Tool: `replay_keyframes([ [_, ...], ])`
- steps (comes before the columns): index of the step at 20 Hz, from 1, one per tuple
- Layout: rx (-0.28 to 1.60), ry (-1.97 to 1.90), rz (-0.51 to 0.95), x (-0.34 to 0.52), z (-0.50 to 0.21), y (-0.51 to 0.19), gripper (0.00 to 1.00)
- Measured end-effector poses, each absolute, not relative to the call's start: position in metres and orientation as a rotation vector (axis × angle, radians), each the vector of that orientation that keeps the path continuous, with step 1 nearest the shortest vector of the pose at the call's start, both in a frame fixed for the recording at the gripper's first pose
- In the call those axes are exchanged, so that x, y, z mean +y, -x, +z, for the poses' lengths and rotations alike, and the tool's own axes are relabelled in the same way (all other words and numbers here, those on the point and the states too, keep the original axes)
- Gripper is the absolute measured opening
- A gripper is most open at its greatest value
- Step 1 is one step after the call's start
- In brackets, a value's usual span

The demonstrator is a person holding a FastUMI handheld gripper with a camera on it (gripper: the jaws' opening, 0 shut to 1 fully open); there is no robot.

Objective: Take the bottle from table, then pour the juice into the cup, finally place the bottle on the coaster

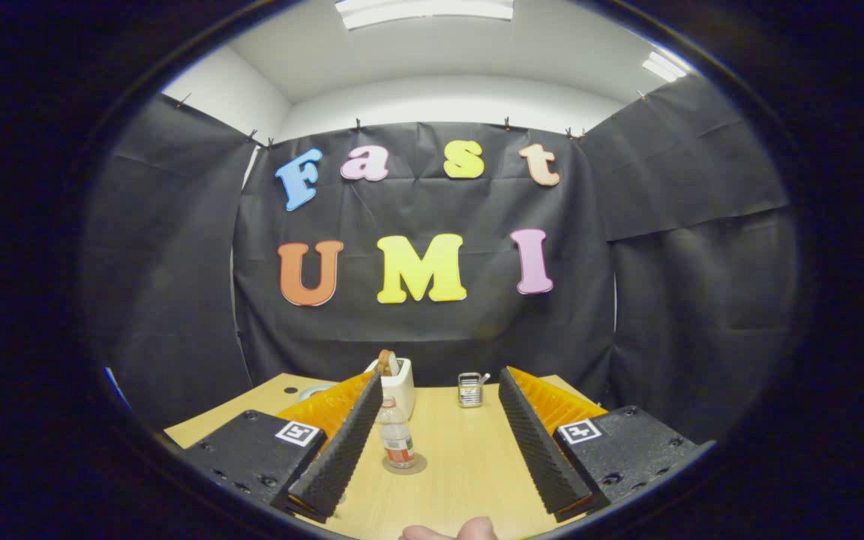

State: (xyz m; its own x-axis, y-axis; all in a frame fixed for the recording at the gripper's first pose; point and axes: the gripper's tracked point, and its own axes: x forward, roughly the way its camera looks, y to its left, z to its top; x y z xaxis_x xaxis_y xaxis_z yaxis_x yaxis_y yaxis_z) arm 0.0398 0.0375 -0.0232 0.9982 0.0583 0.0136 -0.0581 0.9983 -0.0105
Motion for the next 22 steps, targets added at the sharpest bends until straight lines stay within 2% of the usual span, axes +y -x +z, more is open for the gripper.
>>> replay_keyframes([
  [10,-0.085,0.071,0.019,0.011,-0.003,0.050,1.00],
  [22,-0.083,0.075,-0.015,0.009,-0.005,0.083,1.00],
])
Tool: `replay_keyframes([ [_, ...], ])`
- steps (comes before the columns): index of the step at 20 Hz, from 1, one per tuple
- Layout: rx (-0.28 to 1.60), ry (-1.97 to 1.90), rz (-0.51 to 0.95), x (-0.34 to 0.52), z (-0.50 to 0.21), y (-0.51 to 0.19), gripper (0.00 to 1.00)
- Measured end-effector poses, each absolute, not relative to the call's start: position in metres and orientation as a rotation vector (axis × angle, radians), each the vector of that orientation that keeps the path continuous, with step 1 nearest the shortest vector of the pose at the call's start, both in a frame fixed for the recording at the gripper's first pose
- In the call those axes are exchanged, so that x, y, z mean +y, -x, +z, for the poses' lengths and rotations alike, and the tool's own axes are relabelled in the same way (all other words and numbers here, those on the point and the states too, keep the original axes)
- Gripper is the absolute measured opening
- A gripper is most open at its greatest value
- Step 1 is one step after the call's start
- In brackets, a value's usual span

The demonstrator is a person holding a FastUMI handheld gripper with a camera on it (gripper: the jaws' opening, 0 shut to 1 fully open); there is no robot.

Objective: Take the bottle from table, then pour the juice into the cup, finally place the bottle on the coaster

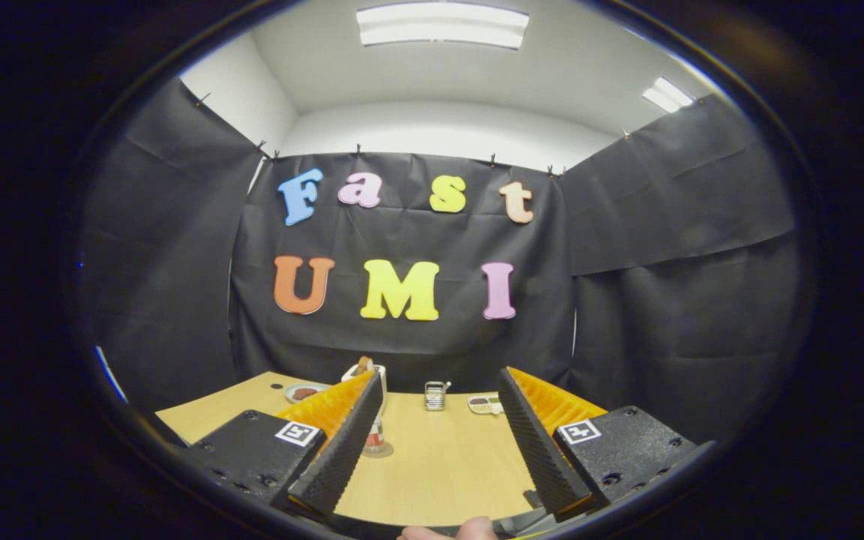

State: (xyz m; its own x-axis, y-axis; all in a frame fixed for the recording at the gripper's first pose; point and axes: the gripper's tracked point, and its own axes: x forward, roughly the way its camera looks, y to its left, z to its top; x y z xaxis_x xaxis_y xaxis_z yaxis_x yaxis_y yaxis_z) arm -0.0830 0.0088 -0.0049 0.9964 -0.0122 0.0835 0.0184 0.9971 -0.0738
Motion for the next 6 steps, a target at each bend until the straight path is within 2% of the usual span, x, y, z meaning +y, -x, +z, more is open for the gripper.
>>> replay_keyframes([
  [6,-0.078,0.071,-0.009,0.0114,-0.0021,0.0805,1.00],
])
